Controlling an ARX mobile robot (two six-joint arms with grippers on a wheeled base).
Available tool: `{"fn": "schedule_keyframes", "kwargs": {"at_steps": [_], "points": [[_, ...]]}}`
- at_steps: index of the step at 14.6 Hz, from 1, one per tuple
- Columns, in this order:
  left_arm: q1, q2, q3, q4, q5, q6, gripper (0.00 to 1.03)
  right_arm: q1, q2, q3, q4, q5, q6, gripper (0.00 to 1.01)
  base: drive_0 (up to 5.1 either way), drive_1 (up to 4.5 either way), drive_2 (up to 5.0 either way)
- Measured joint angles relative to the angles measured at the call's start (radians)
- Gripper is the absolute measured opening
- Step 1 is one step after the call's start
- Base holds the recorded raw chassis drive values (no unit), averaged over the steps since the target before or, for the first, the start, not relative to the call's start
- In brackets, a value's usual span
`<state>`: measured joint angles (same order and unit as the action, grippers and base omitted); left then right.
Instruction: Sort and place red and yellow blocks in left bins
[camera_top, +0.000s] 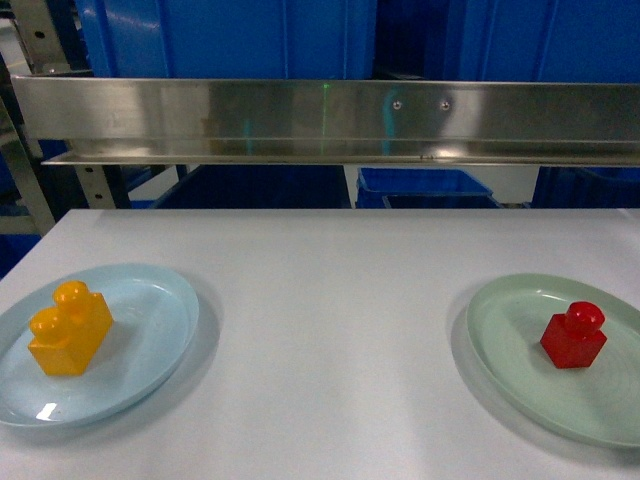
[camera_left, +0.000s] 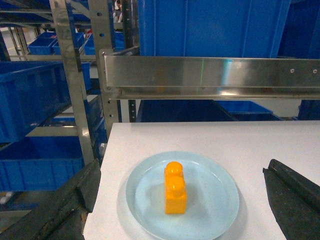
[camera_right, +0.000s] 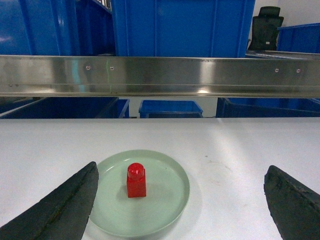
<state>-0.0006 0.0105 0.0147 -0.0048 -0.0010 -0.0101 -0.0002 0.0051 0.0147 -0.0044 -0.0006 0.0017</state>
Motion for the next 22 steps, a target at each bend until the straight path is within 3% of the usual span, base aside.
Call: {"fn": "schedule_keyframes", "kwargs": {"at_steps": [7,8,10,12,13,15,17,20,22], "points": [[0.000,0.000,0.000,0.000,0.000,0.000,0.98,0.000,0.000,0.000,0.000,0.000,0.000,0.98,0.0,0.00,0.0],[0.010,0.002,0.000,0.007,0.016,0.000,0.98,0.014,0.001,0.000,0.005,0.016,-0.004,0.98,0.0,0.00,0.0],[0.086,0.055,0.000,0.078,0.074,-0.002,0.98,0.100,0.040,0.000,0.046,0.070,-0.019,0.98,0.0,0.00,0.0],[0.196,0.257,0.050,0.184,0.192,-0.019,0.98,0.179,0.205,0.031,0.162,0.135,-0.029,0.98,0.0,0.00,0.0],[0.240,0.346,0.102,0.223,0.244,-0.030,0.98,0.205,0.295,0.074,0.218,0.135,-0.029,0.98,0.0,0.00,0.0],[0.314,0.525,0.194,0.291,0.344,-0.036,0.98,0.223,0.483,0.158,0.341,0.138,-0.030,0.98,0.0,0.00,0.0],[0.340,0.753,0.266,0.355,0.402,-0.028,0.98,0.236,0.724,0.209,0.483,0.132,-0.042,0.98,0.0,0.00,0.0],[0.323,1.080,0.319,0.485,0.385,0.017,0.98,0.219,1.120,0.283,0.718,0.120,-0.053,0.98,0.0,0.00,0.0],[0.277,1.299,0.377,0.583,0.339,0.072,0.98,0.201,1.324,0.352,0.784,0.109,-0.061,0.98,0.0,0.00,0.0]]}}
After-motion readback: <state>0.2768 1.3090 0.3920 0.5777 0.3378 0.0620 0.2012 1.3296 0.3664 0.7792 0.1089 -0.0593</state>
